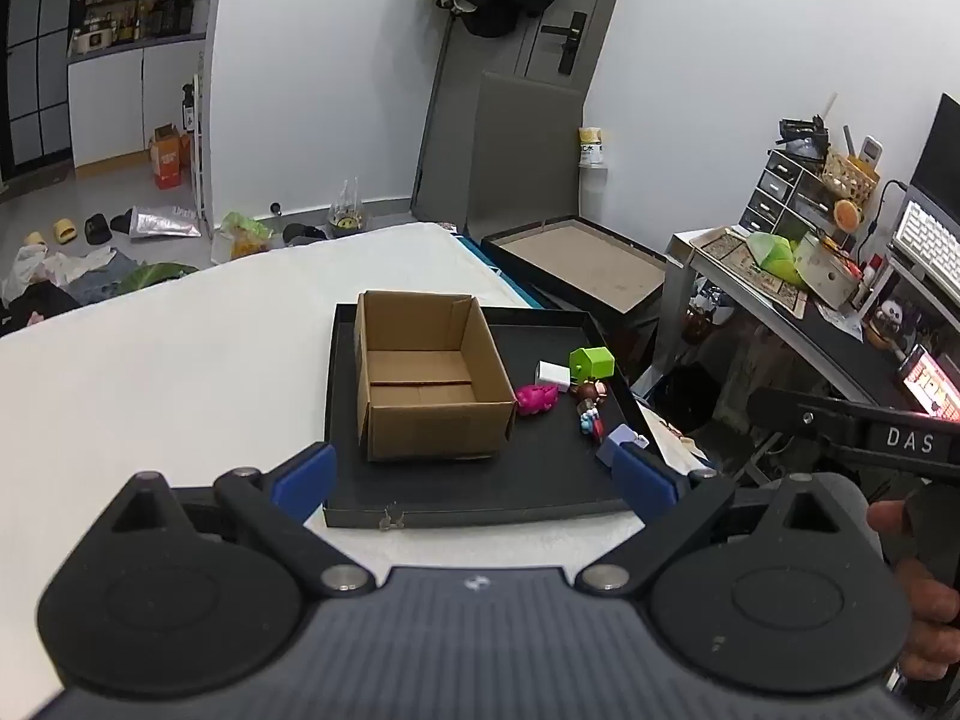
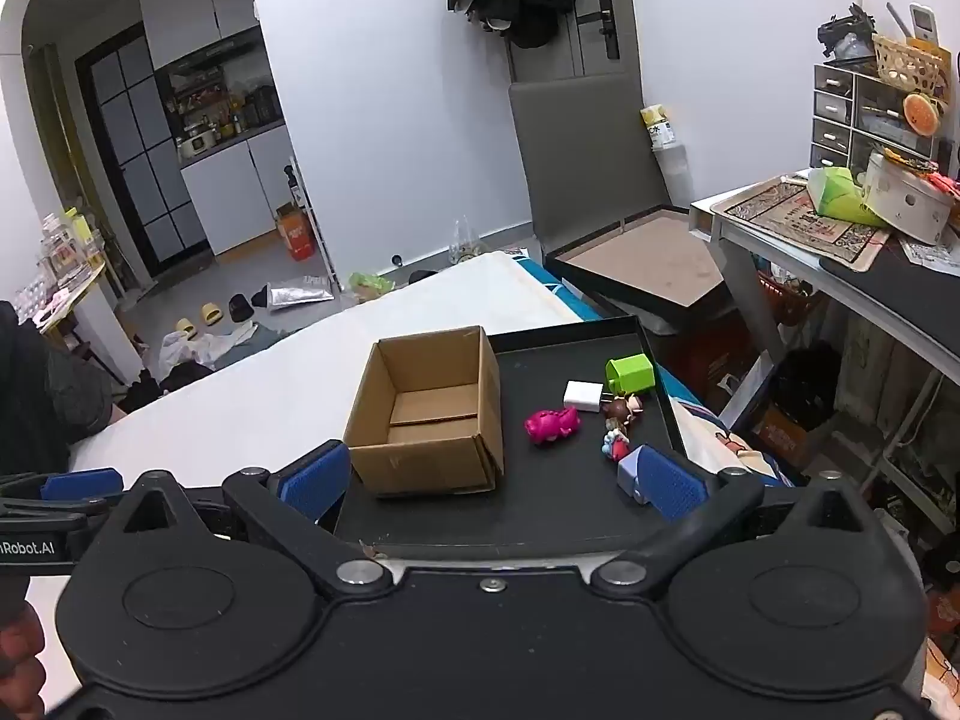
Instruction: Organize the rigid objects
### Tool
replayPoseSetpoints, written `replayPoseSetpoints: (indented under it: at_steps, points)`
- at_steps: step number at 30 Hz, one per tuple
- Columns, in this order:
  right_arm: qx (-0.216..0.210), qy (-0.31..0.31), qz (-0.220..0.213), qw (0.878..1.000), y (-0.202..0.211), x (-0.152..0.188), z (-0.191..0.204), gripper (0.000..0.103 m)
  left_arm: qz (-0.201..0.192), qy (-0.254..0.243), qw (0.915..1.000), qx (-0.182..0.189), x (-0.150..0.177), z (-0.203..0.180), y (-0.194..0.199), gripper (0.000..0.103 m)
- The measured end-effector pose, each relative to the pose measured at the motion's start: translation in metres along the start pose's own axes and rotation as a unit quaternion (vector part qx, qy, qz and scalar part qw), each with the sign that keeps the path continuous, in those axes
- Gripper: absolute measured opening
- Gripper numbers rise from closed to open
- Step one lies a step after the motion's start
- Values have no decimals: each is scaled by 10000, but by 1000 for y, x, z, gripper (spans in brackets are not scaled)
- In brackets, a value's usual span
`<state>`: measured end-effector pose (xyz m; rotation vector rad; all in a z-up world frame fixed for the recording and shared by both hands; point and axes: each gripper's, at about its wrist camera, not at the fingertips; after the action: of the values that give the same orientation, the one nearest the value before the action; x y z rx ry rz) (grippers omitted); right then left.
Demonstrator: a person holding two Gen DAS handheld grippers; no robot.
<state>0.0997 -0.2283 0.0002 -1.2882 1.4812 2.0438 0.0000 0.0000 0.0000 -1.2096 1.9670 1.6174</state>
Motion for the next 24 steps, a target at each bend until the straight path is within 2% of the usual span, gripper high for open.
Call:
replayPoseSetpoints:
  at_steps: [8, 24]
  points:
    - [-19, 13, -17, 10000, 6, -2, 1, 103, -213, -62, 9998, 3, 1, 0, 10, 98]
    - [58, 47, -168, 9998, 20, 0, 5, 103, -297, -110, 9995, 28, -4, -3, 21, 98]
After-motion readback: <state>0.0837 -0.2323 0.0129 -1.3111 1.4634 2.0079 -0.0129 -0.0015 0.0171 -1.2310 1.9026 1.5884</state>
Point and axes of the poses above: each gripper's, at about its wrist camera, not at the fingertips, and y roughly against the way its jaws point, z to its left, x to its underside, and after that the axes turned 8 degrees about y, right-handed
